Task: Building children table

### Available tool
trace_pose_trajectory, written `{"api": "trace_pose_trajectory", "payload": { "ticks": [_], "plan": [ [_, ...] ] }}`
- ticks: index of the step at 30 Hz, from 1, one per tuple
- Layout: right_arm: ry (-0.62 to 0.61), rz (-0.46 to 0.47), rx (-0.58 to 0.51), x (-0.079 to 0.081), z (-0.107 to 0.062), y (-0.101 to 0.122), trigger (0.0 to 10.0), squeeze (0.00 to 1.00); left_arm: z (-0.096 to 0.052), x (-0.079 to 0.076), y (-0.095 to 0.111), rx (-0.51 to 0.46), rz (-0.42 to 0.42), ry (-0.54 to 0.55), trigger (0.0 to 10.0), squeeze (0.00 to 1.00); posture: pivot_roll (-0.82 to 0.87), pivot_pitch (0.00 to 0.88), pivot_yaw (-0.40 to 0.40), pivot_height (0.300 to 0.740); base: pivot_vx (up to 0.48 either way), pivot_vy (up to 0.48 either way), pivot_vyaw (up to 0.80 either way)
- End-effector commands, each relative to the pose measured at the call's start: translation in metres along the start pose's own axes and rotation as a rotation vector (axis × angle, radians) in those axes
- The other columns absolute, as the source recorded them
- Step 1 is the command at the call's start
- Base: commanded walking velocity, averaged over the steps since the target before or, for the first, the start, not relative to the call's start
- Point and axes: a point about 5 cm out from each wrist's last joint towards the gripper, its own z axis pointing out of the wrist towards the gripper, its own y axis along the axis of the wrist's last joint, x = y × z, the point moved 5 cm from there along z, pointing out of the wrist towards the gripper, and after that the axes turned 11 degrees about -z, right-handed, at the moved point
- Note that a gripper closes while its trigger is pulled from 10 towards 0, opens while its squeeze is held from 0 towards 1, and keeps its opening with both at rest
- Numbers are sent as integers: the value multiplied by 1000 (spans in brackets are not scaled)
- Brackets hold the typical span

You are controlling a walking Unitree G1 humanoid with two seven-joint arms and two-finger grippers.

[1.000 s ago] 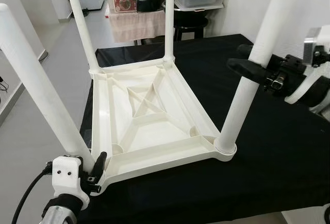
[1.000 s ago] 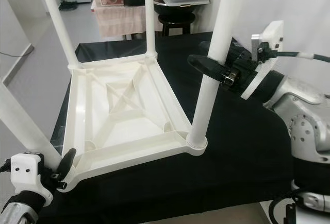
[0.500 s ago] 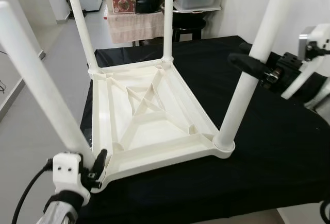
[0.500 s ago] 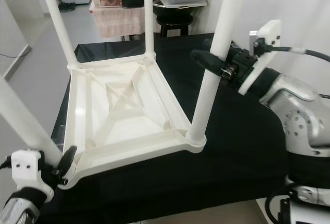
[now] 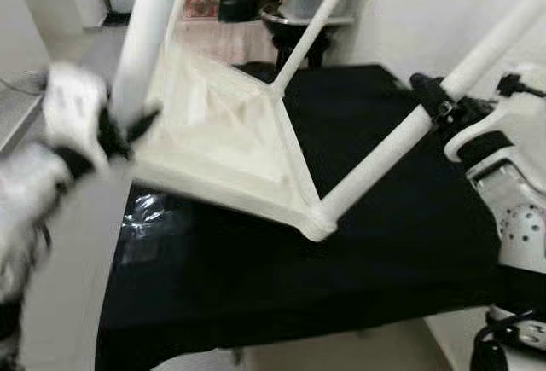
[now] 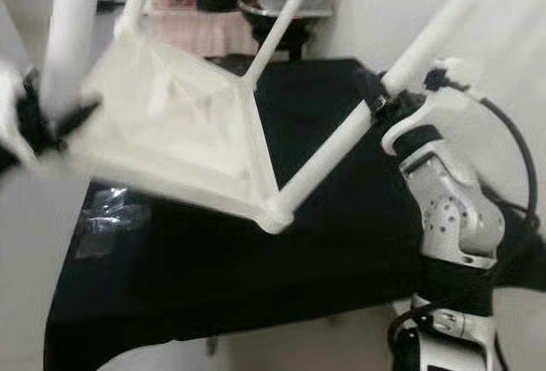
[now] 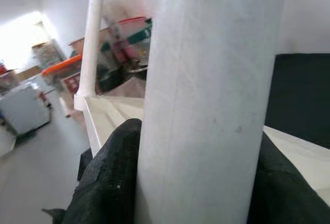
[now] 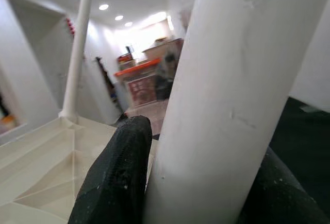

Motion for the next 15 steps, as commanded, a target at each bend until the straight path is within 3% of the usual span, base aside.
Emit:
{"api": "trace_pose_trajectory", "payload": {
  "ticks": [1,3,4,6,10,11,12,13,15],
  "plan": [
    [-110,-89,445,9,-24,-122,0,0,1,-4,165,-525,64,-111,0,0,26,27,47,740,0,0,0],
    [-106,-70,478,17,-26,-134,0,0,9,-9,177,-537,65,-143,0,0,27,28,51,740,0,0,0],
    [-139,-36,542,25,-29,-155,0,0,24,-25,194,-557,48,-217,0,0,35,30,60,740,0,0,0],
    [-156,-30,555,26,-29,-158,0,0,27,-28,197,-558,43,-232,0,0,35,30,60,740,0,0,0],
    [-267,59,628,30,-21,-195,0,0,60,-62,214,-536,-58,-385,0,0,48,54,97,740,0,0,0],
    [-304,68,654,26,-22,-202,5529,0,66,-71,211,-514,-79,-422,7255,1000,55,60,108,740,0,0,0],
    [-327,72,671,23,-22,-207,5529,0,70,-76,210,-499,-92,-446,7255,1000,55,60,108,740,0,0,0],
    [-345,71,679,20,-22,-210,10000,0,74,-86,207,-487,-128,-484,10000,1000,52,73,121,740,0,0,0],
    [-362,81,684,19,-20,-213,10000,0,77,-94,204,-471,-164,-522,10000,1000,52,76,123,740,0,0,0]
  ]
}}
